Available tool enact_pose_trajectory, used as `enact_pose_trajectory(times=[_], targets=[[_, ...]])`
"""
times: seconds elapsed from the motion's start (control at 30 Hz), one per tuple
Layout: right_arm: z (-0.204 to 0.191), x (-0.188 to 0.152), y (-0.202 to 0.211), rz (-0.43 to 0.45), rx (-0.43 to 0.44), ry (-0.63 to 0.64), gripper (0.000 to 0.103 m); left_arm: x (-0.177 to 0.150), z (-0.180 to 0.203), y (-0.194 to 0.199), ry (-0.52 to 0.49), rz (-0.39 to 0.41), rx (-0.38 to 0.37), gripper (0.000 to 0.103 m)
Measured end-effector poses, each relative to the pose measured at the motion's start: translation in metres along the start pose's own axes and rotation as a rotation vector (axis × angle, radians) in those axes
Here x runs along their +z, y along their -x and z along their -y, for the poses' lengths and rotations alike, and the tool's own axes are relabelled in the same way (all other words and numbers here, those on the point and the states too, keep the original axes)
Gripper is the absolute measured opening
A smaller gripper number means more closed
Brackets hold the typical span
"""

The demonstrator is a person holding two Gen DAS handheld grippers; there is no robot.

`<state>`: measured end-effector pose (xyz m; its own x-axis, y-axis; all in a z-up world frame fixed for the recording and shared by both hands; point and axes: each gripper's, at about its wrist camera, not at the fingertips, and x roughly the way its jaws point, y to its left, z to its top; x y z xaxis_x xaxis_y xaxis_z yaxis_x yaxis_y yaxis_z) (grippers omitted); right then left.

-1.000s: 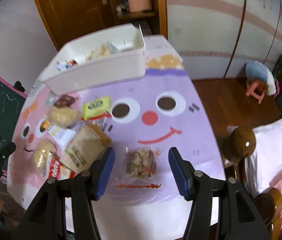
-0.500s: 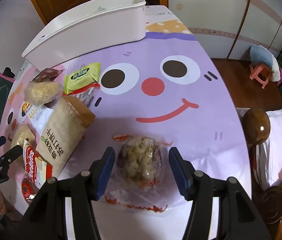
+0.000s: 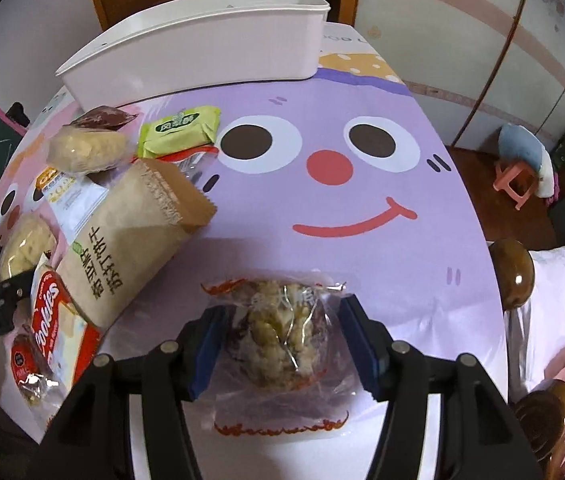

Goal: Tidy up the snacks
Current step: 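Grasp the yellow puffed-snack bag with left gripper while right grasps the nut bag, then carry both bags over the white basket and open both grippers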

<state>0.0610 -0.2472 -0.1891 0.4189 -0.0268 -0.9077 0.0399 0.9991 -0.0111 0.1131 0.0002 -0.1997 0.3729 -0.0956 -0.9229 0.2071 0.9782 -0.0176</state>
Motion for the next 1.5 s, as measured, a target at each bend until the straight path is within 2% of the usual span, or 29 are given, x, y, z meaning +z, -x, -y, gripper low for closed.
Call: enact_pose_trajectory(times=[0.07,0.27,0.5,0.87,1.0,1.07,1.27,1.5], targets=[[-0.004,-0.001,0.002,0.001,0.011,0.01,0.053,0.0,0.002,0.004,-0.006,0.01,-0.002,0.054],[-0.012,-0.002,0.006,-0.017,0.048,0.014,0.049,-0.005,-0.006,0.011,0.037,0.017,-0.028,0.048],[-0.022,0.001,0.016,-0.023,0.087,0.016,0.046,-0.004,-0.01,0.034,0.047,0.066,-0.036,0.047],[-0.039,0.02,0.055,0.087,0.062,0.087,0.046,0.022,0.005,0.105,-0.006,0.229,-0.08,0.047],[-0.043,0.035,0.069,0.118,0.072,0.11,0.046,0.041,0.005,0.132,-0.018,0.282,-0.084,0.047],[-0.045,0.048,0.079,0.155,0.063,0.122,0.046,0.057,0.005,0.148,-0.017,0.309,-0.1,0.047],[-0.041,0.101,0.123,0.289,0.058,0.138,0.046,0.098,0.009,0.194,-0.054,0.42,-0.072,0.047],[-0.037,0.167,0.197,0.534,-0.008,0.16,0.046,0.149,0.017,0.246,-0.097,0.552,-0.047,0.047]])
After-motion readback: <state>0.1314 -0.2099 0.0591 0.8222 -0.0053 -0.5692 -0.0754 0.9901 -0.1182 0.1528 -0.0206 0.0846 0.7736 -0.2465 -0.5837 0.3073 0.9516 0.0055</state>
